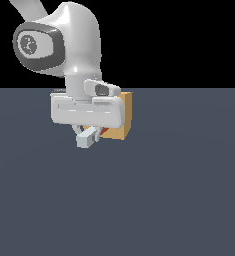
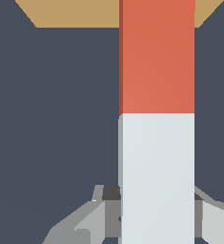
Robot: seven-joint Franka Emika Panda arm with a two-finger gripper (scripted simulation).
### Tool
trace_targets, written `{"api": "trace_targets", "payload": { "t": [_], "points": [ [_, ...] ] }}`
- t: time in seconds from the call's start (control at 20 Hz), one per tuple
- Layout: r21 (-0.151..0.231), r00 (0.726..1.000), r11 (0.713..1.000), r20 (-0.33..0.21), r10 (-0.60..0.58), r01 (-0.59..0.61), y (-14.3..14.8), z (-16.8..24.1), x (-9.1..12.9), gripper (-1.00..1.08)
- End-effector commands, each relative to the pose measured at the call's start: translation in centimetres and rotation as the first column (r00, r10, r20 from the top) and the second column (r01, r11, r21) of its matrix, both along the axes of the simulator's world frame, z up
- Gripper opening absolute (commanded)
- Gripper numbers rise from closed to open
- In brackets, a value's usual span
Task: Insert the peg into the horizontal hole in a box.
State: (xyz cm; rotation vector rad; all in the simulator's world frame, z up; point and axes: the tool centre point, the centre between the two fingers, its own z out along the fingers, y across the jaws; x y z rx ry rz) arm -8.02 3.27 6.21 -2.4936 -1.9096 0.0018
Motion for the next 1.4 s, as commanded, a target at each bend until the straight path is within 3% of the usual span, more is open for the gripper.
{"api": "trace_targets", "payload": {
  "t": [0.0,0.5,1.05,1.35],
  "points": [
    [0.000,1.000,1.000,0.001,-0.001,0.001,0.0,0.1,0.1,-1.00],
    [0.000,1.000,1.000,-0.001,0.000,0.000,0.9,-0.1,0.2,-1.00],
    [0.001,1.000,1.000,0.001,0.001,-0.001,7.7,0.1,2.1,-1.00],
    [0.001,1.000,1.000,0.002,0.001,-0.001,9.3,0.1,2.7,-1.00]
  ]
}}
